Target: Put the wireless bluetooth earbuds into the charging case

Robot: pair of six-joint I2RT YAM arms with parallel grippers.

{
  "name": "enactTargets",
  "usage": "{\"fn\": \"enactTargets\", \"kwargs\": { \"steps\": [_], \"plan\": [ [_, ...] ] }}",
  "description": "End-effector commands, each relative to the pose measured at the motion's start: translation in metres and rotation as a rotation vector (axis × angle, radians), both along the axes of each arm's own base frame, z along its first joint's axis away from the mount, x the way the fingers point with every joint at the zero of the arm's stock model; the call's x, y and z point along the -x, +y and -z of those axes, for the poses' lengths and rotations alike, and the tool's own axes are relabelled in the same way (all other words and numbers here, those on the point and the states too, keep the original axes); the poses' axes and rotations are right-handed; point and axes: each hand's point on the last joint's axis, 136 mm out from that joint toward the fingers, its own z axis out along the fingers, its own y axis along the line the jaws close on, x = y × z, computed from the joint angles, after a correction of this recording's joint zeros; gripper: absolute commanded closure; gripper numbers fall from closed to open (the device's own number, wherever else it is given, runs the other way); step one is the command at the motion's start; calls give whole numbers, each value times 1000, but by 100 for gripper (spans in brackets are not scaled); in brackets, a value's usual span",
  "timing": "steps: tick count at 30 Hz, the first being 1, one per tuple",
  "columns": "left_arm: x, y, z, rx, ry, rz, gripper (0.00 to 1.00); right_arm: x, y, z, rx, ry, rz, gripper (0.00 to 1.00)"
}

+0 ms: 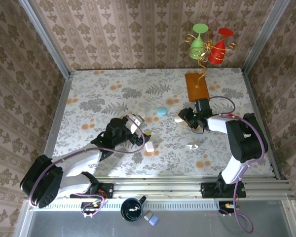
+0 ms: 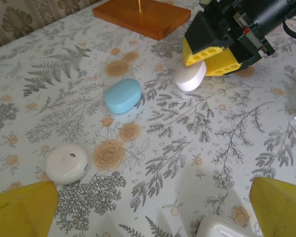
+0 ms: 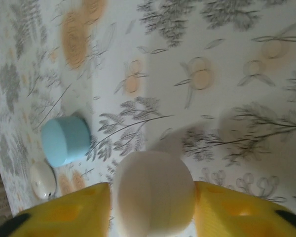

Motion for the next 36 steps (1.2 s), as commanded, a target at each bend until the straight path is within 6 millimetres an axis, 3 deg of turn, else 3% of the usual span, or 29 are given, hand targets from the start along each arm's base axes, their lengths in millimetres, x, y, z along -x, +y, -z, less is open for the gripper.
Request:
{"fn": "enactTargets", "kwargs": {
  "steps": [1,4,9,19,29,36],
  "plan": [
    [2,-5,-14,7,12,22,0,-3,-3,-8,18,-10,-21,40],
    [-6,2,-17,-5,47,-23,0,4,-9,-18,45,-30,-10,31],
    [-18,9,-14,-66,131,-17,0,25,-18,-32,89,-65,-12,28],
    [-63,23,23,-447,261,6,2,57,-11,-71,195,-184,-141,27],
    [-105,22,76,-773,416,62,4,64,-12,-71,200,-181,-147,27],
    [-123,8,103,-817,465,116,7,65,-13,-70,204,-182,-148,28]
  ]
}}
